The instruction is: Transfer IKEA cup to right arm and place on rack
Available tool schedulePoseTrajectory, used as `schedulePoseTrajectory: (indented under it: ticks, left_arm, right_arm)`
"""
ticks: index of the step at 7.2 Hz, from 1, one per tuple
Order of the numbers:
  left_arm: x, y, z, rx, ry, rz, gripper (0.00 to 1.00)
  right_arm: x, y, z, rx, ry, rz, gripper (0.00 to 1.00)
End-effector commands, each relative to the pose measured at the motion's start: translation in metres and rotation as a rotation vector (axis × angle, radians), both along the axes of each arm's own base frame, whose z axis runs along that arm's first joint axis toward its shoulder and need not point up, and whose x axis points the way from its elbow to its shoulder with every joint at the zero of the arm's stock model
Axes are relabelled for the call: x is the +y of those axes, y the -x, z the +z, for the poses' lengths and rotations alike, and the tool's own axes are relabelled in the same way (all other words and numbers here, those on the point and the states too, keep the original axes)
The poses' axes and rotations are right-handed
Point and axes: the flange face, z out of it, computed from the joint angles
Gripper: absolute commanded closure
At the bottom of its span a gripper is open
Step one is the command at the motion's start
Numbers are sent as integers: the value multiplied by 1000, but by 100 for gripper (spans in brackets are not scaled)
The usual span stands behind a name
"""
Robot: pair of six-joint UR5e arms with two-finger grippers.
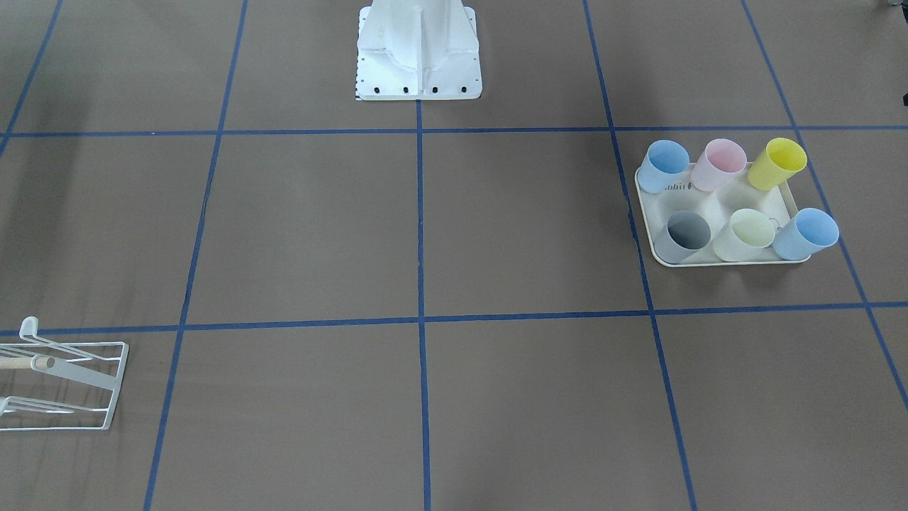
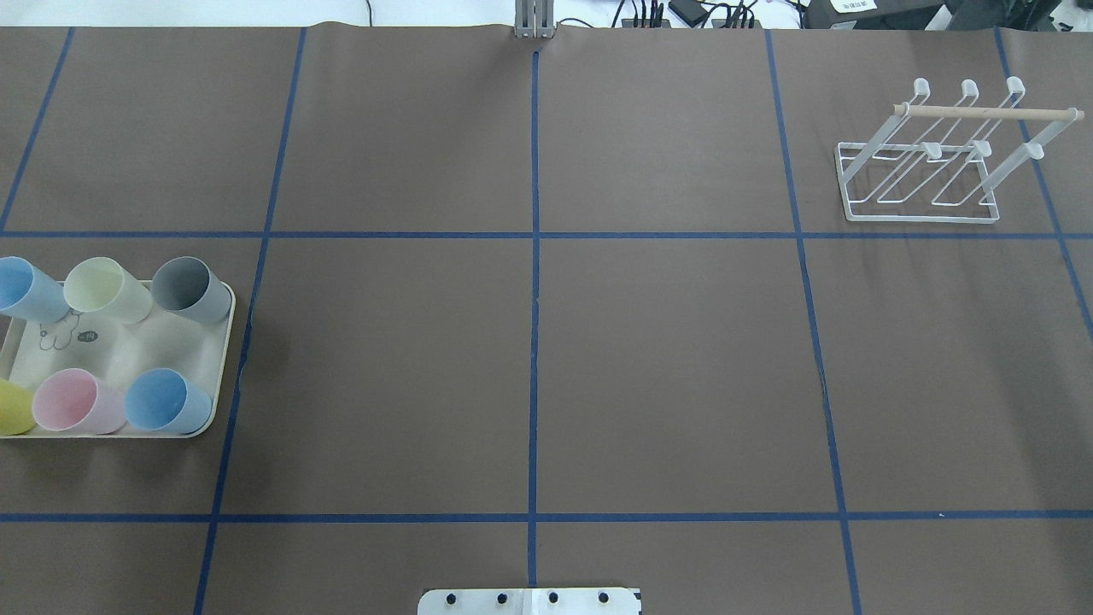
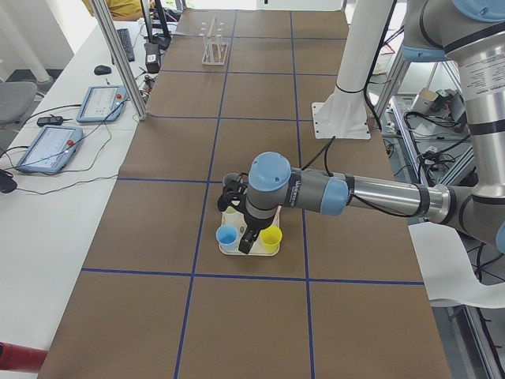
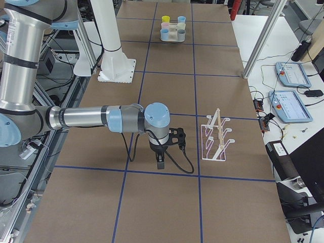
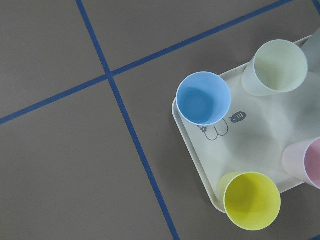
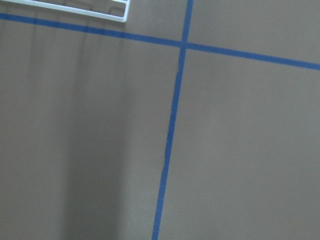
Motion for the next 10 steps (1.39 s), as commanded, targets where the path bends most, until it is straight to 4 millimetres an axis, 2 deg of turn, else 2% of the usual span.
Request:
schedulePoseTrajectory:
  ticks: [1, 3, 4, 5, 6, 7, 8, 9, 10]
  left_arm:
    - [-36, 0, -36, 2, -81, -7, 0]
    - [-61, 0, -67, 1, -168, -6, 0]
    - [-83, -1, -83, 3, -259, -9, 0]
    - [-90, -1, -85, 7, -281, -5, 0]
    - [-93, -1, -97, 1, -320, 2, 0]
    - [-92, -1, -88, 7, -323, 0, 0]
    - [-92, -1, -93, 10, -361, 2, 0]
    - [-91, -4, -98, 18, -425, -2, 0]
    - [-96, -27, -92, 29, -421, 40, 0]
  right_arm:
    - [-11, 1, -35, -13, -190, 6, 0]
    - [-25, 2, -49, -54, -131, 111, 0]
    - [-25, 3, -51, -67, -124, 124, 0]
    - [-25, 4, -53, -85, -136, 112, 0]
    - [-28, 5, -63, -93, -214, 109, 0]
    - [-28, 8, -66, -119, -198, 130, 0]
    - [-29, 21, -72, -145, -179, 137, 0]
    - [-35, 40, -83, -171, -237, 98, 1]
    - [-36, 50, -96, -224, -265, 87, 1]
